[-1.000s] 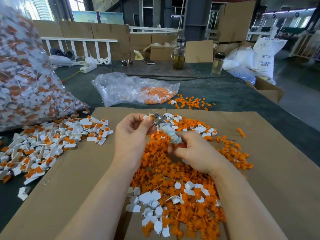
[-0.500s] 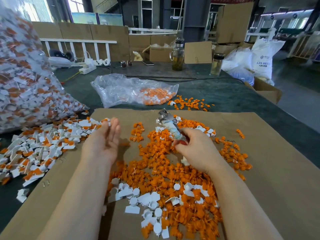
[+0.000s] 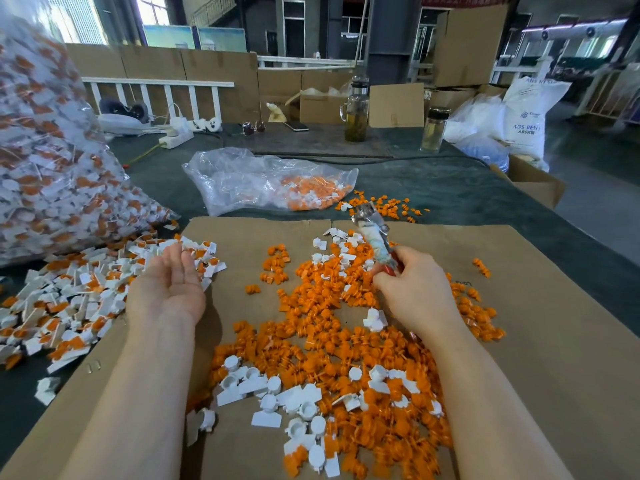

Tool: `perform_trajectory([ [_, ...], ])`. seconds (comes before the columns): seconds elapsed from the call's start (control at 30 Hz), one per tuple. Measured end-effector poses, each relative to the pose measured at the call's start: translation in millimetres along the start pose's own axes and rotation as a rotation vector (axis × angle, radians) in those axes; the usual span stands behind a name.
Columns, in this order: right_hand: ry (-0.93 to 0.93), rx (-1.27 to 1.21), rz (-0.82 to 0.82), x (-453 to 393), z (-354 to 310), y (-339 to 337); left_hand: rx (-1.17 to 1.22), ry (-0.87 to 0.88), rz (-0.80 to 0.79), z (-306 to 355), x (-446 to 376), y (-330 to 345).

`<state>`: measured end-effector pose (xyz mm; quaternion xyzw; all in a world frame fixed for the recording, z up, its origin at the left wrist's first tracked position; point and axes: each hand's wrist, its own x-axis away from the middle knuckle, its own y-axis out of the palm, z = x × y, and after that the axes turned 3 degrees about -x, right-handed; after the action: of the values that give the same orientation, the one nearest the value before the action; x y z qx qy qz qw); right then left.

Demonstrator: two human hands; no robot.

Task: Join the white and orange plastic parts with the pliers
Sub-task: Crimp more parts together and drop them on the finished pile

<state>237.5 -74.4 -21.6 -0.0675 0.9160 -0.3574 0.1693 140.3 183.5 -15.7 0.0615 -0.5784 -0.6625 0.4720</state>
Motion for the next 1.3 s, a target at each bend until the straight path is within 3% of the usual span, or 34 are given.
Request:
perform_trajectory([
  [0.1,0.033,-0.051,0.078,-0.2,1.3,-1.8,-0.181,0.025,-0.04,-4.9,6.8,2.9],
  [0.3,0.171,-0.205,0.263,-3.3,8.3,-9.2,-1.21,0.097,-0.337,-48.6,35.4,12.2],
  [0.47,0.256,-0.291,0.315,-4.3,12.5,-13.2,-1.777,0.292,-0.62,-87.7,36.3,23.8],
  [0.63,0.254,-0.158,0.291,-3.5,12.1,-12.3,-2.179,0.584,-0.723,-118.9,8.4,46.8],
  [0.8,0.252,-0.135,0.276,-3.3,11.4,-11.9,-2.352,0.669,-0.92,-149.0,-19.5,73.7],
  [1.07,0.283,-0.115,0.266,-5.1,14.4,-13.7,-2.393,0.412,-1.176,-181.9,-40.6,83.8],
  [1.3,0.273,-0.084,0.259,-5.1,13.4,-14.0,-2.382,0.456,-1.126,-178.2,-33.1,83.0],
])
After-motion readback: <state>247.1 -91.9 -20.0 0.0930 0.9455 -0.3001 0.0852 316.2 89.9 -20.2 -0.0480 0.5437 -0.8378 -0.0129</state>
